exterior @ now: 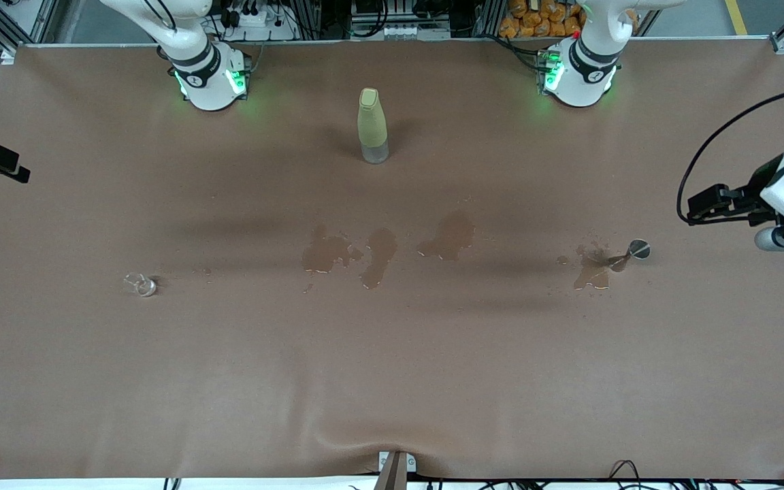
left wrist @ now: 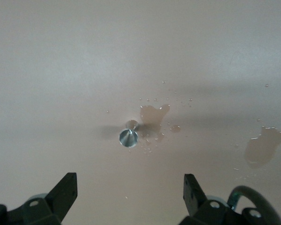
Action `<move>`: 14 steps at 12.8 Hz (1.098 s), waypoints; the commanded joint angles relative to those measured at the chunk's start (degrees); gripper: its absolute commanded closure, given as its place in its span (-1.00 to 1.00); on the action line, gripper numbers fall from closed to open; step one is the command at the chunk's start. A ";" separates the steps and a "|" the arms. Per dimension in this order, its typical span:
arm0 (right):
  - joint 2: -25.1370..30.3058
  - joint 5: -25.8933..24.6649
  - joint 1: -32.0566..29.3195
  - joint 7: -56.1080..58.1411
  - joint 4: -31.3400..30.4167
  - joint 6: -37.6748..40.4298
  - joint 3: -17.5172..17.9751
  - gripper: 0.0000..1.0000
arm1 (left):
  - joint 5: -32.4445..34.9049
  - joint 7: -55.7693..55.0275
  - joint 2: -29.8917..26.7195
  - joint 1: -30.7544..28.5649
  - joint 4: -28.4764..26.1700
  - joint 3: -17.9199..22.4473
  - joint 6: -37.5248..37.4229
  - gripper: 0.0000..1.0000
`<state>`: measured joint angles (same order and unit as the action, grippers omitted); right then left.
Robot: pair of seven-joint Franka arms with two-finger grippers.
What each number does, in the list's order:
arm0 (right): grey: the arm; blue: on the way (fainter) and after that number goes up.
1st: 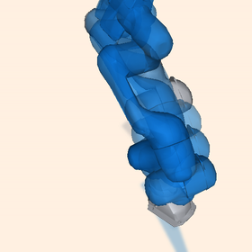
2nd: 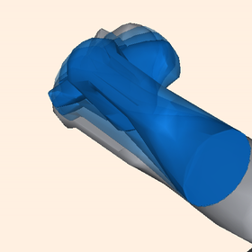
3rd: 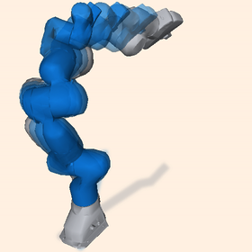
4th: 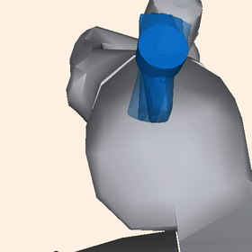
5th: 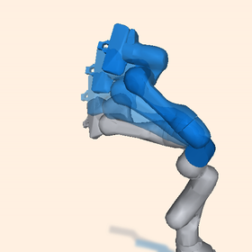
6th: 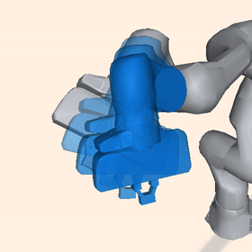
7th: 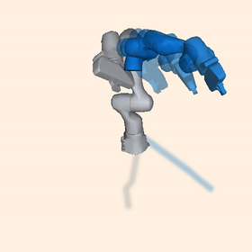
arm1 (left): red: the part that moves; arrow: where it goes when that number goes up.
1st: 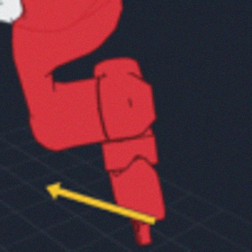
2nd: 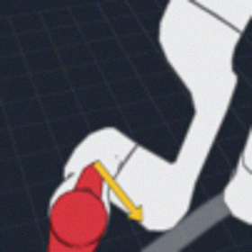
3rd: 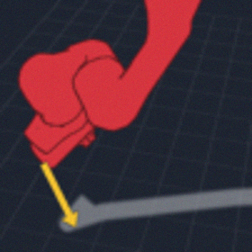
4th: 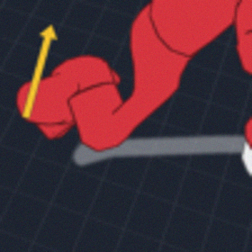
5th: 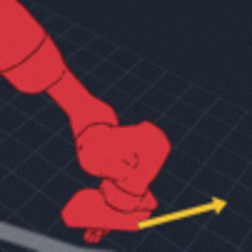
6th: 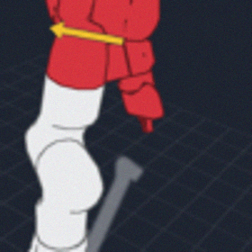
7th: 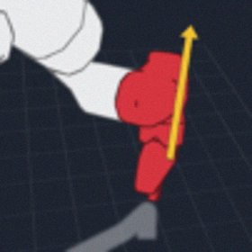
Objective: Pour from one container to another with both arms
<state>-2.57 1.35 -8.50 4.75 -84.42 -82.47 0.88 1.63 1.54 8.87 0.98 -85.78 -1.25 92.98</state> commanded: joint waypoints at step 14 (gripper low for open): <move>0.02 -1.62 -1.86 5.26 0.22 0.03 -1.23 -1.00 | -25.77 71.26 13.53 -25.66 0.88 0.10 -0.94 -1.00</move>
<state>-2.61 0.29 -8.73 7.73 -84.43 -82.50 -0.62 -19.69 63.09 19.88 -21.25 -85.69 -0.59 94.13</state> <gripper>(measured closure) 0.000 0.000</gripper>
